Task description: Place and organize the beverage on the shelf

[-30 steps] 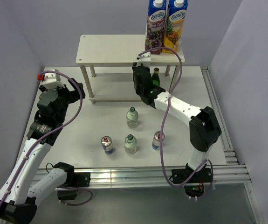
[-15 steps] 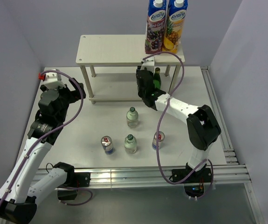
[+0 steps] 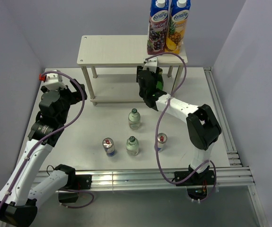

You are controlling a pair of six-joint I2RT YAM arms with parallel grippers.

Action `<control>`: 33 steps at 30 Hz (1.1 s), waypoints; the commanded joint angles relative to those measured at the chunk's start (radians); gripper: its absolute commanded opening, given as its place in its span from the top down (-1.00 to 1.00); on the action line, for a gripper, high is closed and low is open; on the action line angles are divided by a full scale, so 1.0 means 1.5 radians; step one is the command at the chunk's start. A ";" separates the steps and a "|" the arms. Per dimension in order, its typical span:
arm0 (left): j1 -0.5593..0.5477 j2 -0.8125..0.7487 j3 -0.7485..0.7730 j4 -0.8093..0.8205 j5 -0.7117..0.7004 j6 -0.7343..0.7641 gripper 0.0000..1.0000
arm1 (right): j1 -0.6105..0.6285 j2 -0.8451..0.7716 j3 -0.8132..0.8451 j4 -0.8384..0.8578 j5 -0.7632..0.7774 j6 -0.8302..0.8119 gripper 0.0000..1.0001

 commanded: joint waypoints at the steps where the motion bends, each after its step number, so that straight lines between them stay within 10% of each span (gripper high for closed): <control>1: -0.003 -0.007 0.003 0.014 0.000 0.012 -0.98 | -0.005 -0.001 0.029 0.024 0.022 0.006 -0.30; 12: -0.003 -0.009 0.003 0.014 -0.002 0.013 -0.98 | 0.005 -0.056 -0.016 0.003 -0.023 0.027 -0.79; 28: -0.003 -0.004 -0.020 0.052 0.080 0.016 -0.99 | 0.109 -0.300 -0.174 -0.067 0.028 0.052 -0.82; 31: -0.003 0.005 -0.029 0.075 0.161 0.007 -0.69 | 0.153 -0.373 -0.231 -0.118 0.035 0.082 -0.82; 33: -0.003 0.016 -0.038 0.088 0.203 0.006 -0.08 | 0.175 -0.411 -0.254 -0.144 0.036 0.095 -0.77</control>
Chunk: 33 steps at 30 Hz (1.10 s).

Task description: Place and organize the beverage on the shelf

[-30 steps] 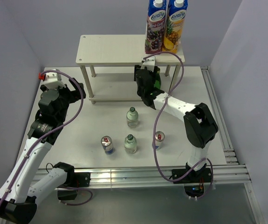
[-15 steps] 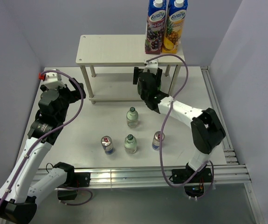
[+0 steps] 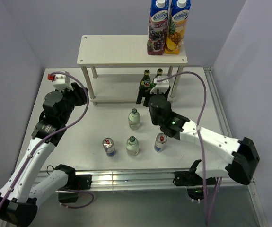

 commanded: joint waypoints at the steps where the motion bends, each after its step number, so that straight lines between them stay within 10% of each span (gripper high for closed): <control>1: -0.003 0.027 -0.008 0.056 0.089 0.009 0.23 | 0.054 -0.094 -0.046 -0.056 0.034 0.043 -0.73; 2: -0.002 0.039 0.001 0.049 0.083 -0.007 0.99 | 0.067 -0.114 -0.058 -0.084 0.031 0.045 -0.43; 5: -0.003 0.095 0.035 0.017 0.090 -0.022 0.99 | 0.116 -0.196 -0.098 -0.149 0.026 0.078 0.21; 7: -0.003 0.132 0.049 0.011 0.113 -0.036 0.79 | 0.133 -0.259 -0.128 -0.177 0.023 0.107 0.28; 11: -0.013 0.164 0.063 0.032 0.135 -0.079 0.06 | 0.150 -0.352 -0.176 -0.240 0.037 0.151 -0.97; 17: -0.090 0.205 0.078 0.039 0.174 -0.048 -0.98 | 0.150 -0.442 -0.221 -0.265 0.062 0.149 -1.00; 33: -0.375 0.301 -0.015 0.252 -0.071 0.006 -0.88 | 0.150 -0.452 -0.247 -0.264 0.081 0.159 -1.00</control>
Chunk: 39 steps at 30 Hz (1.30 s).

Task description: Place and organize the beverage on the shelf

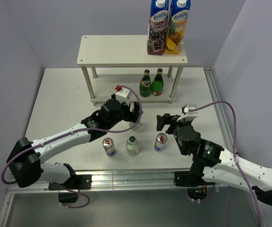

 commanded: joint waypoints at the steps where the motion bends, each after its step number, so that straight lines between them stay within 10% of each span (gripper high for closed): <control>1: -0.015 0.006 -0.030 0.109 -0.061 0.021 -0.88 | 0.003 -0.002 -0.006 0.005 0.015 0.009 -1.00; 39: -0.051 0.144 -0.086 0.284 -0.189 -0.010 -0.19 | 0.003 0.017 -0.016 -0.009 0.057 0.021 -1.00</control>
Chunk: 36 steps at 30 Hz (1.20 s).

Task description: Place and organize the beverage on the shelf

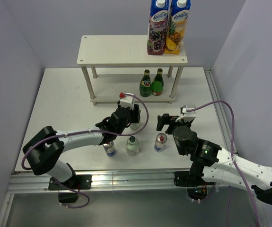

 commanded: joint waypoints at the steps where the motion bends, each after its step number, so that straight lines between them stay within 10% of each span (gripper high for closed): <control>1: -0.004 0.011 -0.004 0.042 -0.019 -0.007 -0.10 | 0.002 0.000 -0.008 0.004 0.022 0.010 -1.00; 9: -0.004 0.028 0.006 0.040 -0.027 -0.011 0.99 | 0.002 0.001 -0.008 0.002 0.028 0.011 -1.00; 36: -0.004 -0.127 0.223 -0.253 -0.138 0.058 0.99 | 0.002 -0.013 -0.011 0.005 0.034 0.011 -0.99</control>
